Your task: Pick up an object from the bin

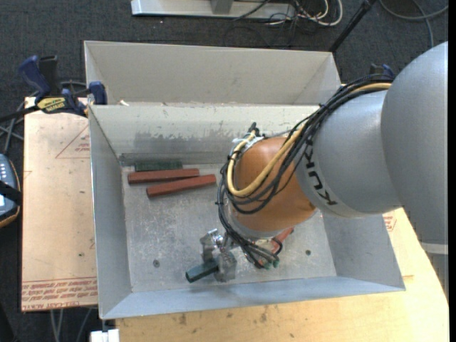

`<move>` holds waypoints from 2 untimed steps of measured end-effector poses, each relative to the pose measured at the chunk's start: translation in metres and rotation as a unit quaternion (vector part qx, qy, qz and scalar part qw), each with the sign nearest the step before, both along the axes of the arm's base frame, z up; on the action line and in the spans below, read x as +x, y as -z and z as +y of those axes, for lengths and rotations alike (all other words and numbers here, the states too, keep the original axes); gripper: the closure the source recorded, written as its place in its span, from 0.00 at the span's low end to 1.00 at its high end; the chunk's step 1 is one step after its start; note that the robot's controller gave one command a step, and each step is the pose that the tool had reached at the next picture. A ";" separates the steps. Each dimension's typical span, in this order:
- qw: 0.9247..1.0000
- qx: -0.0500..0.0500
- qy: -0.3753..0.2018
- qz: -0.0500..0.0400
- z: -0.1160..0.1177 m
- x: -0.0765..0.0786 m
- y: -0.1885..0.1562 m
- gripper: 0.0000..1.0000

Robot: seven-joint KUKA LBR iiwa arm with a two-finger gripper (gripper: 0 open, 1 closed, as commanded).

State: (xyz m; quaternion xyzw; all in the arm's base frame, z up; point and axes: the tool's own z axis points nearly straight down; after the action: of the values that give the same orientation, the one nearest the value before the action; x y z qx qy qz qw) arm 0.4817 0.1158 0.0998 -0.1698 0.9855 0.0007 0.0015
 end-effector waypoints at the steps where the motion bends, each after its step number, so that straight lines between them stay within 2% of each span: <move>1: 1.000 0.000 0.000 0.002 0.000 -0.001 -0.004 1.00; 2: 1.000 0.000 0.000 0.001 0.000 -0.001 -0.014 1.00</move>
Offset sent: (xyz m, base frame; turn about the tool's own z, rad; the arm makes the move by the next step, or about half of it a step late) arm 0.0001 0.0001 0.0273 0.0000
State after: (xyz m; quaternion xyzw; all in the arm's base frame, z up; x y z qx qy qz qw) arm 0.4809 0.1160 0.1140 -0.1696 0.9855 0.0005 0.0000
